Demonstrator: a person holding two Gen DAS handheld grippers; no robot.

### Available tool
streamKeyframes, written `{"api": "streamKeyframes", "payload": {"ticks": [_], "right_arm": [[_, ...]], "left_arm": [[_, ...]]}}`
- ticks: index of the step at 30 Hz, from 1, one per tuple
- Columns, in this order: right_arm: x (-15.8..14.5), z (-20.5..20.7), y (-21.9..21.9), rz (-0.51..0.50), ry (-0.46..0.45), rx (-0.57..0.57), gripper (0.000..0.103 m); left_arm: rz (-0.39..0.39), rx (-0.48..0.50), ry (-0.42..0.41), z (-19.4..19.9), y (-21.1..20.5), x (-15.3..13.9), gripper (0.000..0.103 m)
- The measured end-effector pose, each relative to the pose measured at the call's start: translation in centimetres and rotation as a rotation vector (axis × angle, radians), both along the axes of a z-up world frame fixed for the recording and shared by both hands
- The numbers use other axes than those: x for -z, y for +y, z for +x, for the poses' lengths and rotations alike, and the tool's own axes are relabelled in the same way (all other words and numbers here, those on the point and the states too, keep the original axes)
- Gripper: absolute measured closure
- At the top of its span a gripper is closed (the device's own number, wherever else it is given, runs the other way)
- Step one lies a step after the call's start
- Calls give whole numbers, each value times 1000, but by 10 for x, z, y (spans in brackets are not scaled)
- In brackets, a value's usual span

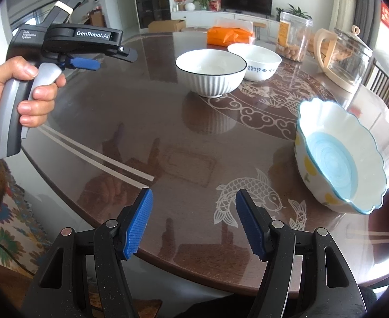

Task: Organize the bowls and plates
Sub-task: 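Open the right tool and withdraw it from the blue bowl, then grasp the rim of the white ribbed bowl with the right tool, then carry the white ribbed bowl over the blue bowl and lower it in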

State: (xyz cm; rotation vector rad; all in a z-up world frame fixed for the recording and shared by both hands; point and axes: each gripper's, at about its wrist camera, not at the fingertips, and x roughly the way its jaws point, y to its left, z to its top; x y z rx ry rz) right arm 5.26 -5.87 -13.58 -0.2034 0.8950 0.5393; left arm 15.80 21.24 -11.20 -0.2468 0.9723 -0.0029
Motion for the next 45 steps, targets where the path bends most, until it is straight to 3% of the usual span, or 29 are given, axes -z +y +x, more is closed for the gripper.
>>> {"api": "streamKeyframes", "payload": {"ticks": [3, 8, 10, 14, 17, 22, 26, 27, 30, 33, 36, 40, 45], "right_arm": [[-26, 38, -26, 58, -6, 105, 34], [-62, 110, -59, 302, 67, 260, 34], [-60, 137, -52, 356, 121, 256, 34], [-39, 176, -22, 324, 190, 246, 35], [-27, 188, -10, 314, 198, 262, 35], [-3, 207, 8, 258, 252, 261, 50], [15, 214, 23, 196, 284, 247, 52], [19, 214, 24, 196, 294, 243, 60], [22, 215, 25, 222, 308, 243, 66], [20, 214, 28, 241, 320, 228, 83], [19, 212, 28, 244, 328, 236, 84], [21, 208, 8, 331, 380, 282, 90], [-8, 186, -17, 366, 349, 301, 90]], "left_arm": [[-63, 11, -6, 13, 3, -6, 12], [-157, 91, 1, 39, -14, -14, 12], [-139, 134, 8, 54, -29, -13, 12], [-75, 122, 31, 80, -43, -1, 17], [-64, 108, 68, 91, -43, 15, 28], [-24, 120, 120, 100, -48, 36, 42], [-3, 122, 151, 101, -50, 49, 67], [-2, 122, 155, 100, -51, 51, 69], [-26, 137, 147, 98, -53, 51, 77], [-60, 159, 144, 96, -58, 49, 81], [-27, 161, 134, 89, -66, 44, 81], [-30, 185, 118, 75, -75, 30, 81], [-9, 230, 65, 59, -105, -4, 81]]}}
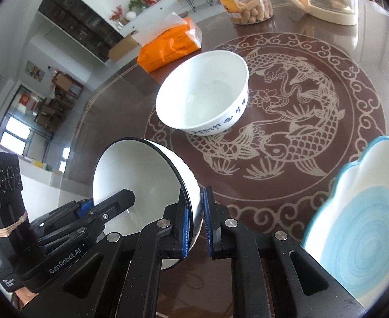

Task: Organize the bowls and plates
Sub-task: 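Carry the white ribbed bowl over the blue bowl and lower it in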

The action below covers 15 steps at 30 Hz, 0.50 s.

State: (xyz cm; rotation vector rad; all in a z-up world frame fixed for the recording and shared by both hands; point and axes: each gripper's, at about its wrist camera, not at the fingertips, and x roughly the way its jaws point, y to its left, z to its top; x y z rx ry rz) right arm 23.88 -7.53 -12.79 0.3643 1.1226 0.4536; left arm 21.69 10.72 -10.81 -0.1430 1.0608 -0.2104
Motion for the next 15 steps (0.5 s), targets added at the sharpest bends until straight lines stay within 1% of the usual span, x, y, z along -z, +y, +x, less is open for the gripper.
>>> {"api": "streamKeyframes", "payload": {"ticks": [4, 7, 10, 15], "right_arm": [[-30, -16, -36, 22, -22, 49, 90], [-48, -27, -69, 19, -39, 91, 90], [-54, -37, -106, 18, -27, 149, 90], [-39, -51, -156, -6, 23, 240, 89]], "left_arm": [[-22, 59, -51, -7, -36, -32, 81], [-42, 121, -70, -8, -69, -46, 81], [-57, 179, -59, -4, -105, -45, 81], [-45, 252, -12, -4, -157, -23, 81]]}}
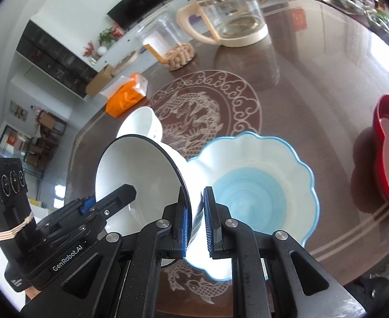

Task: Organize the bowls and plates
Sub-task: 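Carry the white ribbed bowl over the blue bowl and lower it in, then open the right tool and withdraw it from the nested bowls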

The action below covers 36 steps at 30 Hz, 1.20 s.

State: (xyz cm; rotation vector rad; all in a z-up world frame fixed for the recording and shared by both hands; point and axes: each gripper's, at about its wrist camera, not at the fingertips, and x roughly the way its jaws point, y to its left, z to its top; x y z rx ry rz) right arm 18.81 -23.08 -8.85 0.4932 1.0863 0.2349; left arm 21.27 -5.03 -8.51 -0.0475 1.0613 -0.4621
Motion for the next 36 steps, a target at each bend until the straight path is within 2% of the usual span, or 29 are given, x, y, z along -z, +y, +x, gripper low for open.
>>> {"api": "streamKeyframes", "payload": {"ticks": [6, 14, 25, 31, 32, 33, 34, 36], "right_arm": [[29, -9, -34, 7, 77, 61, 89], [57, -3, -44, 35, 140, 73, 89], [64, 1, -50, 60, 108, 91, 85], [62, 3, -47, 46, 81, 85, 80], [60, 2, -47, 38, 73, 83, 76], [57, 1, -46, 26, 60, 82, 64], [53, -1, -45, 21, 39, 80, 56], [44, -5, -43, -1, -2, 76, 48]], "left_arm": [[42, 36, 48, 1, -32, 28, 81], [79, 30, 83, 14, -43, 49, 81], [133, 36, 55, 15, -48, 59, 81], [125, 13, 7, 17, -41, 51, 79], [120, 2, -1, 17, -38, 48, 76], [115, -9, -9, 17, -35, 44, 69], [105, -18, -21, 17, -32, 40, 65], [85, -41, -63, 14, -25, 28, 42]]}}
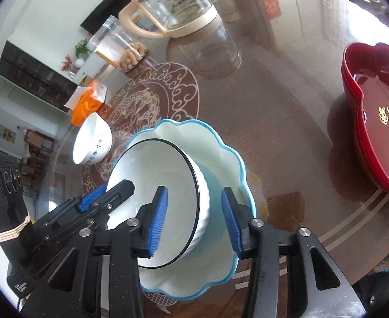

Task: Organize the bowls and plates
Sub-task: 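Open the right tool and withdraw it from the nested bowls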

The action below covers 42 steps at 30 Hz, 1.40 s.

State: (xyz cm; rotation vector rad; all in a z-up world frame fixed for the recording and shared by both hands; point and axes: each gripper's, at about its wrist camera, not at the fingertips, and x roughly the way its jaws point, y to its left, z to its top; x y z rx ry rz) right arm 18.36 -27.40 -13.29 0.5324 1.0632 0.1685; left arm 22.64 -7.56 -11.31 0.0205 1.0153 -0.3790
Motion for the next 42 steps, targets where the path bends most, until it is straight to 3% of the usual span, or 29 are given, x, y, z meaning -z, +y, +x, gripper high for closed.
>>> {"api": "streamKeyframes", "payload": {"ticks": [2, 6, 8, 11, 14, 18, 22, 28, 42], "right_arm": [[-9, -6, 0, -16, -41, 7, 45], [-26, -21, -3, -64, -118, 32, 45], [-40, -34, -2, -120, -179, 55, 45], [-62, -62, 12, -230, -301, 70, 42], [-76, -99, 41, -343, -451, 53, 36], [-73, -138, 93, -416, -576, -49, 32], [-62, -164, 141, -500, -667, -214, 32], [-42, -183, 175, -540, -685, -386, 32], [-41, -205, 192, -590, -787, -439, 28]], "left_arm": [[-10, -34, -59, -6, 8, -13, 33], [-47, -67, -125, -21, 28, -40, 29], [-48, -104, -171, -36, 44, -51, 19], [-5, -181, -258, -66, 74, -58, 6], [64, -245, -295, -93, 100, -51, 5], [119, -297, -246, -117, 134, -31, 5], [123, -369, -205, -132, 164, -15, 5], [84, -463, -148, -138, 187, 0, 5], [94, -468, -152, -133, 183, -3, 5]]}}
